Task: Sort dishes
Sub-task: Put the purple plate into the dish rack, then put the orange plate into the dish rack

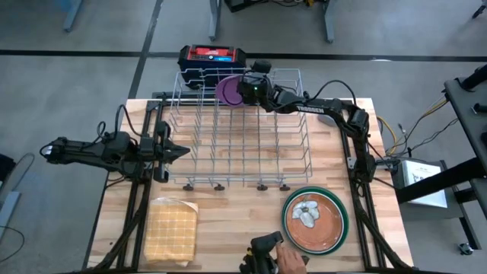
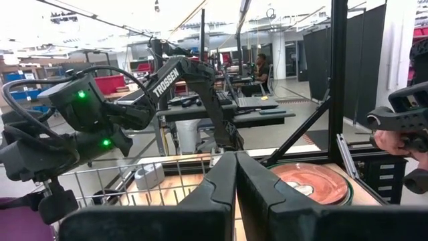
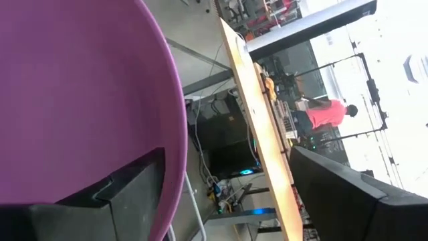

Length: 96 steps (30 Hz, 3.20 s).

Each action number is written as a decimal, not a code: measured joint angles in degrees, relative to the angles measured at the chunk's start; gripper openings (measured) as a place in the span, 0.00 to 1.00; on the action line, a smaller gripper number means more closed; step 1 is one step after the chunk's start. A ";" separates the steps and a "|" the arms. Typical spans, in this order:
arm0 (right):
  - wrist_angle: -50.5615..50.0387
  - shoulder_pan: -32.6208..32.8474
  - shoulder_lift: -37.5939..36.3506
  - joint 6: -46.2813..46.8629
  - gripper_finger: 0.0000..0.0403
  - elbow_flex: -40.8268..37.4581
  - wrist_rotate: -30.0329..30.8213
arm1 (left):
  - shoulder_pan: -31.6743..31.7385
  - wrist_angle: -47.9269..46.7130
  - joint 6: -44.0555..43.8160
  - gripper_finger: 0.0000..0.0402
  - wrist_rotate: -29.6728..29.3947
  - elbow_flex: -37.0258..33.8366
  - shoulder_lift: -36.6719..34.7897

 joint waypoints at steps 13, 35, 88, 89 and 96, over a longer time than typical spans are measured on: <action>-1.06 2.32 -1.10 0.46 0.85 0.00 -0.36 | 0.00 -0.68 -0.42 0.00 -1.42 0.00 0.02; -14.55 -4.33 -9.16 28.36 0.06 -0.02 -22.76 | -0.02 -0.99 -0.44 0.00 -1.44 0.00 0.04; -23.92 8.02 -37.71 43.84 0.00 -15.93 -22.45 | -0.02 3.92 0.39 0.00 -1.38 0.00 2.43; -22.57 10.00 -40.76 44.64 0.00 -19.01 -21.62 | 0.00 5.08 0.15 0.00 -1.38 0.00 3.03; -16.63 24.71 -57.36 47.23 0.00 -37.98 -15.40 | 0.00 14.04 -0.95 0.00 -0.45 0.00 9.23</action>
